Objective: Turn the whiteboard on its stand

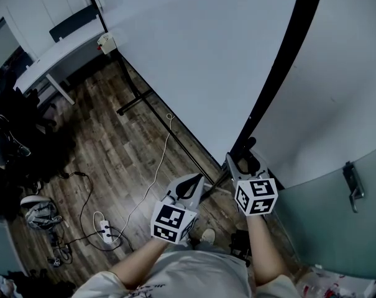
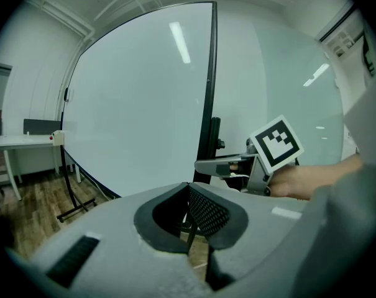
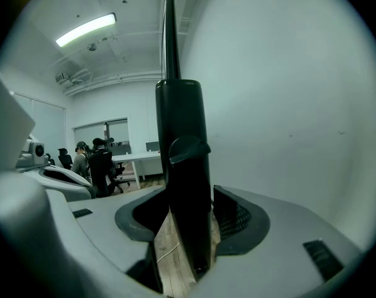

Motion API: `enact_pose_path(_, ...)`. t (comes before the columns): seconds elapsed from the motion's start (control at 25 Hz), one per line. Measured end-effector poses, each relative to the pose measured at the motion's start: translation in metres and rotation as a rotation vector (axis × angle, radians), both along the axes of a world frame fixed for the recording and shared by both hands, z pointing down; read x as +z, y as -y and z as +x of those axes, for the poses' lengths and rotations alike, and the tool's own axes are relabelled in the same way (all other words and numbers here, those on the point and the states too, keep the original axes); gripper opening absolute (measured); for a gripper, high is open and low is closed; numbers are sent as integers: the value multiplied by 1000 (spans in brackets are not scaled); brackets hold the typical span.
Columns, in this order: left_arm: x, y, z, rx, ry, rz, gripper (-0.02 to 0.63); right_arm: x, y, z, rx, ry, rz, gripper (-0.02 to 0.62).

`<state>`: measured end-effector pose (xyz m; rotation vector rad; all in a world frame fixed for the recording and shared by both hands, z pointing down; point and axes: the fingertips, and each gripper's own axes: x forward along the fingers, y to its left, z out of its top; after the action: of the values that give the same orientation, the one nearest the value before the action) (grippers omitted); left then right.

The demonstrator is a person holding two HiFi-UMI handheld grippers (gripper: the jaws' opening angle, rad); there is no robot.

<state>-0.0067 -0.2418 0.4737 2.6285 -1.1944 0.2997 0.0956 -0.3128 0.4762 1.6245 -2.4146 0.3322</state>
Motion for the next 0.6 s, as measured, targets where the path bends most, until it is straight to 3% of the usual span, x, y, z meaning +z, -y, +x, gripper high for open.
enact_pose_path(0.6,-3,-13,8,-2,0,7,11,-2,-5,6,12,-31,16,184)
